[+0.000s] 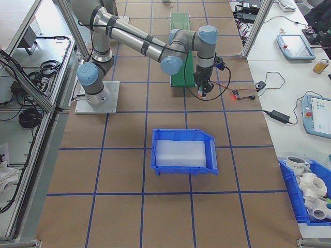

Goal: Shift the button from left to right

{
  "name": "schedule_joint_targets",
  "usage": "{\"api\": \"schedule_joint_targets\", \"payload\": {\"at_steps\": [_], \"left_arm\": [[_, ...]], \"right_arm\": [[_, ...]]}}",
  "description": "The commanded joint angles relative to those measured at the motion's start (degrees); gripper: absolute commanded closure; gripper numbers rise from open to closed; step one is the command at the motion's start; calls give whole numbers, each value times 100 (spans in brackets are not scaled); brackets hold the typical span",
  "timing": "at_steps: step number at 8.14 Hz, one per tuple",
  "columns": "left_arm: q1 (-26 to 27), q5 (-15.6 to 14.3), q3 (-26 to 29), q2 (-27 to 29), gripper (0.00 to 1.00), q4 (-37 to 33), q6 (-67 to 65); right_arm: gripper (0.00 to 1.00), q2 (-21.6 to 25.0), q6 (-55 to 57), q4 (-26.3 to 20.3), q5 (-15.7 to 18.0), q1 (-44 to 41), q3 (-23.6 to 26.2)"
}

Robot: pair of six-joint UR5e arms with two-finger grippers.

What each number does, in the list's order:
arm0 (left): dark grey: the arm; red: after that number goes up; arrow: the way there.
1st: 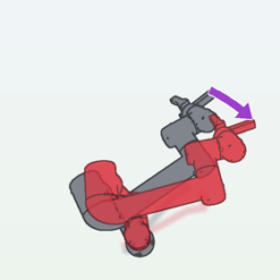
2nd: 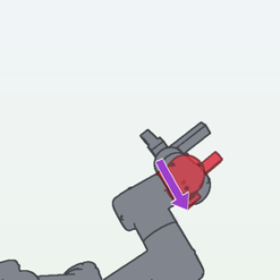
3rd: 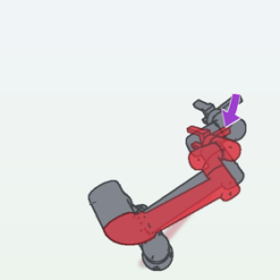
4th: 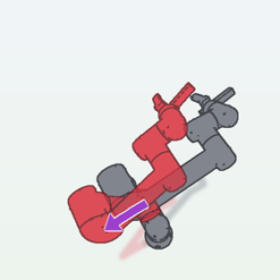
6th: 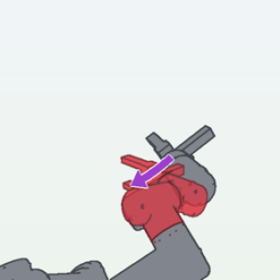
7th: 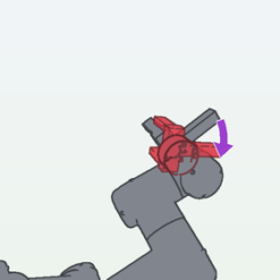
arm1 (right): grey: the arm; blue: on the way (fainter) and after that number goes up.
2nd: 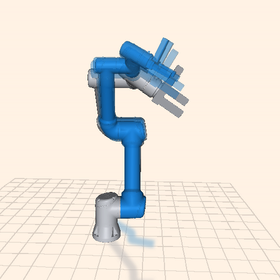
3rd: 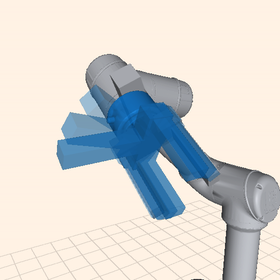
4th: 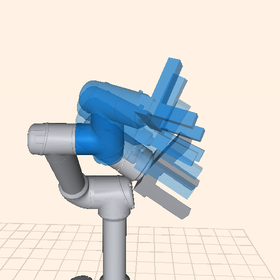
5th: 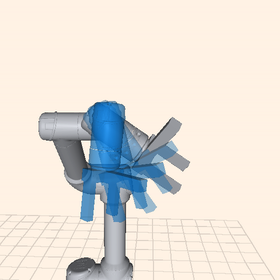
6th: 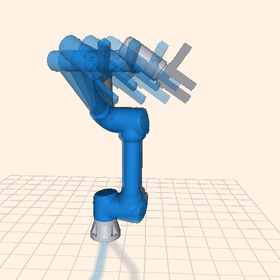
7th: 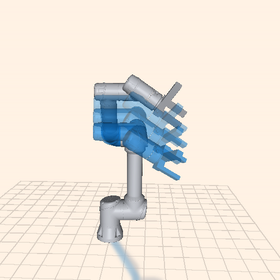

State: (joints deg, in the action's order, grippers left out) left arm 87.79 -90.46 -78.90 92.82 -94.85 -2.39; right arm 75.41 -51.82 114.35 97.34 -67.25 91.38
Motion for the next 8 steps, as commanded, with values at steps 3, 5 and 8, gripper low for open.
{"api": "schedule_joint_targets", "payload": {"at_steps": [3, 5, 8], "left_arm": [[-34, -50, 58, -70, 0, -7, 54], [-52, 2, 23, -45, 0, 45, 46], [-43, 11, -12, -53, 0, 45, 63]], "right_arm": [[93, 1, -3970, -97, -592, 2362, 2], [91, -655, -5279, 443, -734, 2628, 11], [77, -1395, -6880, 1254, -488, 2638, 98]]}}
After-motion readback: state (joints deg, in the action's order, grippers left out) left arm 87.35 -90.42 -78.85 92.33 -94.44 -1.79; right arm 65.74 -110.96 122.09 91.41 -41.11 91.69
